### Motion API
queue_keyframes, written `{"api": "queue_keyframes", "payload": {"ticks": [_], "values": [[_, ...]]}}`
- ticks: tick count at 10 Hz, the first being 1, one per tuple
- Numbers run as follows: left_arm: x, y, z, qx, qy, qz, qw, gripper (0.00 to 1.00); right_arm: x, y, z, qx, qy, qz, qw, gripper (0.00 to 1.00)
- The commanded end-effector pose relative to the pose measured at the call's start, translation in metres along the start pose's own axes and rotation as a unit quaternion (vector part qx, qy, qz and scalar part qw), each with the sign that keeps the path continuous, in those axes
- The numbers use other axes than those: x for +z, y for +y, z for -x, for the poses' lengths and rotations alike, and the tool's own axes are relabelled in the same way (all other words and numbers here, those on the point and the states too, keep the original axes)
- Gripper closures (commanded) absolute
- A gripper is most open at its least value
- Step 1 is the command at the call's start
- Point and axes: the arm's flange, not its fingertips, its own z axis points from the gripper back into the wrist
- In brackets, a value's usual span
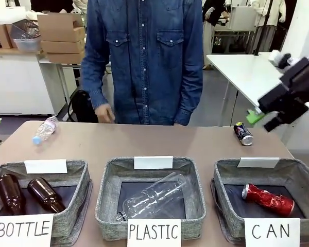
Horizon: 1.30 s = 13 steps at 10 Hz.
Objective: Sort the can waste into the basket.
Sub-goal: Pick up the can waste from the table and place it in the right Fabric basket.
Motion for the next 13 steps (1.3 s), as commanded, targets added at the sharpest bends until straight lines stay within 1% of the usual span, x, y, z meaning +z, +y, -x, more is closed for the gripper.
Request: {"api": "queue_keyframes", "payload": {"ticks": [1, 2, 3, 4, 5, 6, 7, 8, 9, 10, 12, 13], "values": [[-0.002, 0.0, 0.003, 0.003, 0.003, -0.002, 1.0, 0.0, -0.003, -0.025, 0.011, -0.164, -0.063, 0.262, 0.949, 0.0], [-0.002, 0.0, 0.003, 0.003, 0.003, -0.002, 1.0, 0.0, 0.024, -0.019, 0.038, -0.18, -0.118, 0.172, 0.961, 0.0], [-0.002, 0.0, 0.003, 0.003, 0.003, -0.002, 1.0, 0.0, -0.001, -0.024, -0.002, -0.022, -0.03, 0.073, 0.997, 0.0], [-0.002, 0.0, 0.003, 0.003, 0.003, -0.002, 1.0, 0.0, -0.001, -0.024, -0.002, -0.022, -0.03, 0.073, 0.997, 0.0], [-0.002, 0.0, 0.003, 0.003, 0.003, -0.002, 1.0, 0.0, 0.014, -0.035, 0.014, -0.07, -0.08, 0.122, 0.987, 0.0], [-0.002, 0.0, 0.003, 0.003, 0.003, -0.002, 1.0, 0.0, -0.001, -0.037, -0.01, -0.061, -0.062, 0.169, 0.982, 0.0], [-0.002, 0.0, 0.003, 0.003, 0.003, -0.002, 1.0, 0.0, -0.009, -0.057, -0.041, -0.072, -0.082, 0.175, 0.978, 0.0], [-0.002, 0.0, 0.003, 0.003, 0.003, -0.002, 1.0, 0.0, -0.021, -0.076, -0.069, -0.051, -0.092, 0.187, 0.977, 0.0], [-0.002, 0.0, 0.003, 0.003, 0.003, -0.002, 1.0, 0.0, -0.038, -0.096, -0.096, -0.047, -0.087, 0.22, 0.971, 0.0], [-0.002, 0.0, 0.003, 0.003, 0.003, -0.002, 1.0, 0.0, -0.061, -0.121, -0.121, -0.047, -0.07, 0.226, 0.971, 0.0], [-0.002, 0.0, 0.003, 0.003, 0.003, -0.002, 1.0, 0.0, -0.098, -0.16, -0.15, -0.032, -0.071, 0.216, 0.973, 0.0], [-0.002, 0.0, 0.003, 0.003, 0.003, -0.002, 1.0, 0.0, -0.121, -0.174, -0.161, -0.02, -0.066, 0.205, 0.976, 0.0]]}}
